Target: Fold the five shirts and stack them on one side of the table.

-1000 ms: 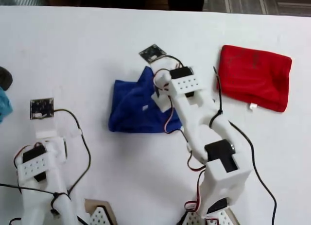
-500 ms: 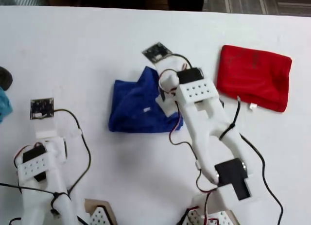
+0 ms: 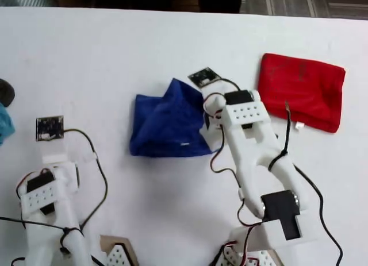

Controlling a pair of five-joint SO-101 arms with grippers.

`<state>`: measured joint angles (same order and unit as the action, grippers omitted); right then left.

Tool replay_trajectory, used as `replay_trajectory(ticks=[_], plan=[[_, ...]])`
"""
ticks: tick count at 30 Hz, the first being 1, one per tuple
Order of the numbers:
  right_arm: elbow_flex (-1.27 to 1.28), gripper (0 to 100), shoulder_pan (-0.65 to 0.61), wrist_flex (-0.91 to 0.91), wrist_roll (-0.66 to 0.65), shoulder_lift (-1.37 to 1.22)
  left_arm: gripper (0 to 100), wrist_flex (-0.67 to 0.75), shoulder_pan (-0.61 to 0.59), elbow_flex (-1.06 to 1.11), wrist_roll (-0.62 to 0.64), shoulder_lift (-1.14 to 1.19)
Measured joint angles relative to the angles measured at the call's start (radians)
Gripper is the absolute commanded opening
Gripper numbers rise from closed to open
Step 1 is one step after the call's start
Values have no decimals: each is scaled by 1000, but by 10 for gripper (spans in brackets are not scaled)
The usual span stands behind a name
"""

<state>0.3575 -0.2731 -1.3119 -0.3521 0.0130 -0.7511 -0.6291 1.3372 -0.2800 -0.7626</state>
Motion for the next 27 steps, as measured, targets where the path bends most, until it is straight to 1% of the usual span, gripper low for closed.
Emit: replay_trajectory(ticks=[2,5,7,12,16,18,19,21,23,27], plan=[[0,47,0,-14,0,0,26,0,0,0,0,0],[0,147,0,-54,0,0,26,0,0,0,0,0],[0,166,0,-83,0,0,26,0,0,0,0,0],[0,130,0,-129,0,69,26,0,0,0,0,0],[-25,118,-2,-94,6,201,26,0,0,0,0,0],[-25,47,-28,-21,38,226,26,0,0,0,0,0],[-17,8,-48,20,48,226,26,0,0,0,0,0],[9,28,-98,103,54,199,26,0,0,0,0,0],[17,19,-140,164,55,135,26,0,0,0,0,0],[20,20,-173,209,61,11,26,0,0,0,0,0]])
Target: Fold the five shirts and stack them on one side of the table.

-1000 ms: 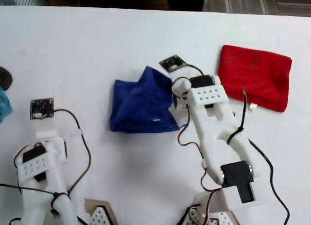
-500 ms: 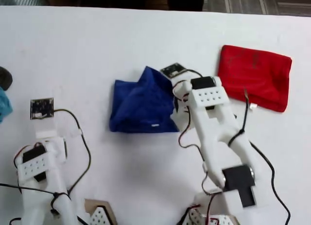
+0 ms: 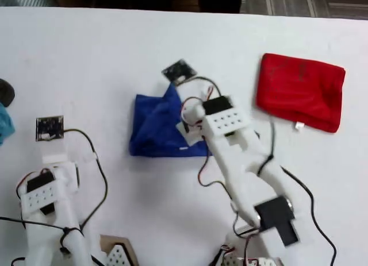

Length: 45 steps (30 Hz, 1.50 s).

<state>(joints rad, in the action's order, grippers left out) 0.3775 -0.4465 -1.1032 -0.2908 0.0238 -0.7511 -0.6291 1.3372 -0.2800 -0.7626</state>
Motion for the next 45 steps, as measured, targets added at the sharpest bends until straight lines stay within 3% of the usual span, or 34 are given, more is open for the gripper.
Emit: replay_trajectory(ticks=[21,26,34,45], plan=[[5,20,-8,-238,3,-34,26,0,0,0,0,0],[-68,20,-8,-226,3,5,26,0,0,0,0,0],[-69,20,-29,-40,3,-43,26,0,0,0,0,0],[-71,20,-29,-207,3,-120,26,0,0,0,0,0]])
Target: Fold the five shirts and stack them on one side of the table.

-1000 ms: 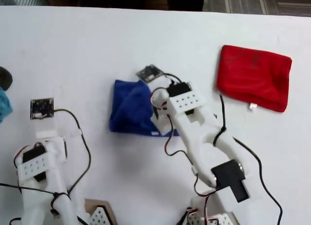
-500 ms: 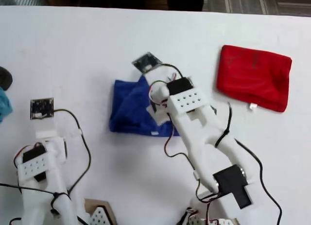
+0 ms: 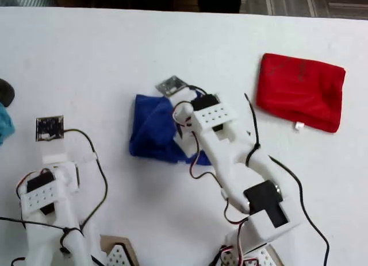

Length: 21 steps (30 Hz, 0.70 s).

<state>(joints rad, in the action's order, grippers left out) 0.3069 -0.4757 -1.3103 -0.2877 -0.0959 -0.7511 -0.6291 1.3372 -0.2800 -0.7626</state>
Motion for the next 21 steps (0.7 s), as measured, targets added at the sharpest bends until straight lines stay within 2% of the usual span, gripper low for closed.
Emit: replay_trajectory(ticks=[4,11,13,17,21], plan=[[0,20,12,-29,0,0,26,0,0,0,0,0],[-17,22,69,37,0,0,26,0,-2,0,0,0],[-77,51,66,40,0,0,26,0,-2,0,0,0],[-270,194,66,40,58,-14,26,0,-2,0,0,0],[-499,175,51,23,92,-130,26,0,-2,0,0,0]])
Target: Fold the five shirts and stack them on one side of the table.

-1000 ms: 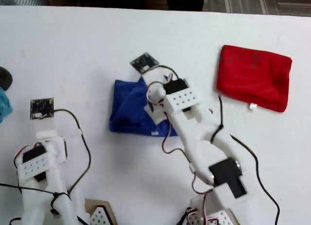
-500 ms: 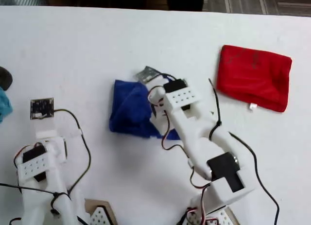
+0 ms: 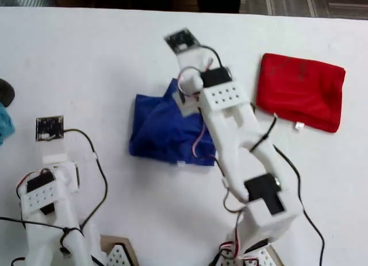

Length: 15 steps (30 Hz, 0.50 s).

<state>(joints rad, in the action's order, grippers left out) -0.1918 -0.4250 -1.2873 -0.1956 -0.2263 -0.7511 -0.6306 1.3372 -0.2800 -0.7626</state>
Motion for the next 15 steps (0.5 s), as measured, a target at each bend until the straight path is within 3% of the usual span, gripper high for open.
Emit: replay_trajectory(ticks=[15], plan=[[-802,173,-37,-301,6,-664,26,0,2,0,0,0]])
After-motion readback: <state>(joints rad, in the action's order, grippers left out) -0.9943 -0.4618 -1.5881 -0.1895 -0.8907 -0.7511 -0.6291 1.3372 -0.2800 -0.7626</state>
